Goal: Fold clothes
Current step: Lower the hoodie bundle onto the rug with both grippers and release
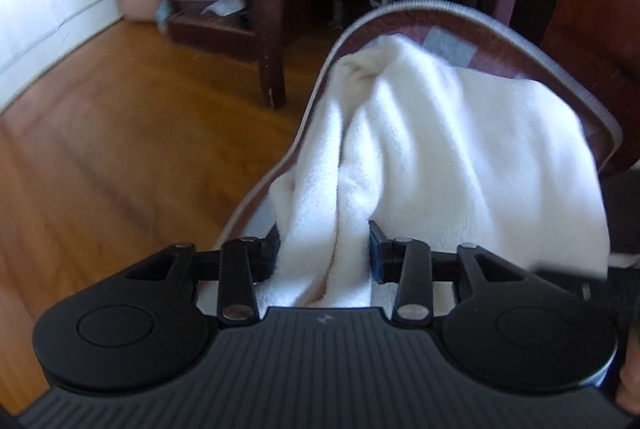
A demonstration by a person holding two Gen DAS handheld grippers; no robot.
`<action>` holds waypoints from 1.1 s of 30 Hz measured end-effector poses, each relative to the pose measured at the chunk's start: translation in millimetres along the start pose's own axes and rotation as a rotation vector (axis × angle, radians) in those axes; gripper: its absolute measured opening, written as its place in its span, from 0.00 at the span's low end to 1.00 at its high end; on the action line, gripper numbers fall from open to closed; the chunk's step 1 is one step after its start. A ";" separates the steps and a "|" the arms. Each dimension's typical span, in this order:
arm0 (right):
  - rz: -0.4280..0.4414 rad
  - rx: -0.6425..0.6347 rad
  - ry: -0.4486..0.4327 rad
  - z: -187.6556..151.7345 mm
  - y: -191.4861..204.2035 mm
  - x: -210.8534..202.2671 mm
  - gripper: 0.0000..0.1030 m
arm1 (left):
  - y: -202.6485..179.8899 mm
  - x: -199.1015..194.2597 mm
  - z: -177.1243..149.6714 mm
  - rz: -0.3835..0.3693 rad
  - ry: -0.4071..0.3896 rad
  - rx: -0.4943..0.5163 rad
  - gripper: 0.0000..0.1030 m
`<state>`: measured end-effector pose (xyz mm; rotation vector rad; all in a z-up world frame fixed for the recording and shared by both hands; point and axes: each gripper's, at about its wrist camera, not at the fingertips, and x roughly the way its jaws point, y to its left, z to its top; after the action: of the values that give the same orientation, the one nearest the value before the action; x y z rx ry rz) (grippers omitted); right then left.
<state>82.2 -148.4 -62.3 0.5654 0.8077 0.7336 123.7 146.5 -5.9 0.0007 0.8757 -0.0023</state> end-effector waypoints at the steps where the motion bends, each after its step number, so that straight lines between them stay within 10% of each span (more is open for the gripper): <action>1: -0.023 -0.002 0.013 -3.4 -12.9 12.9 0.60 | -0.7 20.9 6.7 0.035 0.021 0.031 0.58; 4: -0.175 -0.020 0.158 -7.0 -61.4 46.5 0.61 | 9.2 78.6 1.8 0.154 0.120 0.048 0.55; 11: -0.226 0.108 0.179 23.1 -135.4 18.6 0.71 | 56.3 107.8 -66.2 -0.044 0.150 -0.219 0.57; 21: -0.211 0.258 0.197 41.8 -141.6 55.5 0.82 | 124.0 66.4 -143.1 -0.218 0.075 -0.722 0.62; 30: -0.229 0.168 0.112 26.1 -150.1 80.6 0.83 | 100.2 102.9 -158.0 -0.424 0.071 -0.630 0.78; 32: -0.183 0.241 0.107 25.9 -162.6 88.5 0.84 | 103.6 119.3 -161.8 -0.441 0.056 -0.710 0.73; 33: -0.170 0.256 0.115 28.0 -166.9 96.4 0.90 | 105.6 128.2 -165.1 -0.448 0.050 -0.763 0.48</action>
<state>210.8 -183.5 -204.2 0.6787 1.0520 0.5130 79.3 252.1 -210.1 -0.9112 0.8668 -0.0870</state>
